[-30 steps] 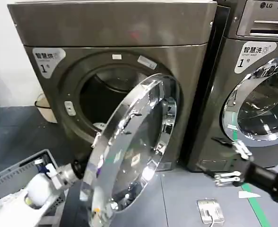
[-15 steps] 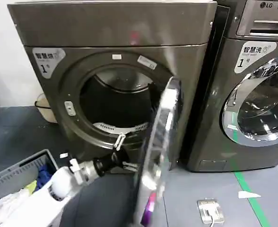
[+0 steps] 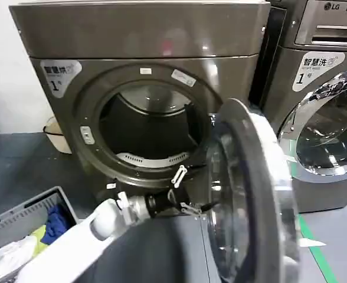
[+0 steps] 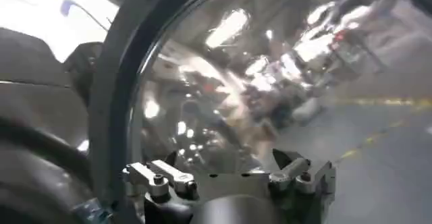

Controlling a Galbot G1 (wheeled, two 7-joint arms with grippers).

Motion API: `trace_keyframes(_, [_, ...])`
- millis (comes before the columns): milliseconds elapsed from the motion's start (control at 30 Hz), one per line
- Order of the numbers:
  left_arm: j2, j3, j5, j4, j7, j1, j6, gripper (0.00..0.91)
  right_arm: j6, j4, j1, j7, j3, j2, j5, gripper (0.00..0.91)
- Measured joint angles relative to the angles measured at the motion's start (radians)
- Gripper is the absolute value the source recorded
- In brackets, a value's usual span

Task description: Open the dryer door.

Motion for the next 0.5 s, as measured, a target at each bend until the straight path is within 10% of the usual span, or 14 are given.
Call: trace_keyframes(500, [-0.130,0.212,0.022,0.125,-0.025,-0.185,-0.009,0.907,-0.005,-0.080,0.026,0.167,0.140,0.107,-0.197,0.907])
